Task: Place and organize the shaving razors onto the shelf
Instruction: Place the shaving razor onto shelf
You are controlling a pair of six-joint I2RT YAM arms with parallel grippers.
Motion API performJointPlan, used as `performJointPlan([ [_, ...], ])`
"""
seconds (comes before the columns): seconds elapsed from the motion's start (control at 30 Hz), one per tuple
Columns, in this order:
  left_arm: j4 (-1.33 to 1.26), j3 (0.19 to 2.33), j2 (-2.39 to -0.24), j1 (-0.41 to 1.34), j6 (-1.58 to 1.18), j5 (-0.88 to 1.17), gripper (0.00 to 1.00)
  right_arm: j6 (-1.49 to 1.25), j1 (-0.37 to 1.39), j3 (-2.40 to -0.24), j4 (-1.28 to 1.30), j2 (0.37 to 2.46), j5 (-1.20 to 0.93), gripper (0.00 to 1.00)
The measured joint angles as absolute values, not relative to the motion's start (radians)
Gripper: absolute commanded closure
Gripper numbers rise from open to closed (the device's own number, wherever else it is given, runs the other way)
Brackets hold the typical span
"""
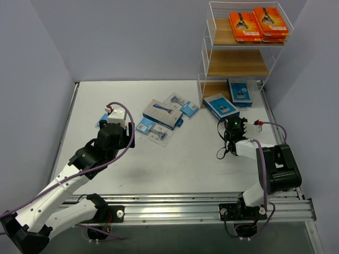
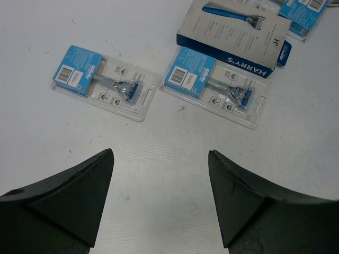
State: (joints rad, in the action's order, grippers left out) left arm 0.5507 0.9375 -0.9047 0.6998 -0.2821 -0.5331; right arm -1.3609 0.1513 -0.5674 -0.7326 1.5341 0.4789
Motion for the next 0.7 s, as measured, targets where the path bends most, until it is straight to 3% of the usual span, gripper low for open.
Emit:
performJointPlan([
  [0.7, 0.551, 0.937, -0.936, 0.712, -0.284, -0.533, 0.19, -1.595, 0.252, -0.651, -0.675, 1.654, 0.681, 1.00],
])
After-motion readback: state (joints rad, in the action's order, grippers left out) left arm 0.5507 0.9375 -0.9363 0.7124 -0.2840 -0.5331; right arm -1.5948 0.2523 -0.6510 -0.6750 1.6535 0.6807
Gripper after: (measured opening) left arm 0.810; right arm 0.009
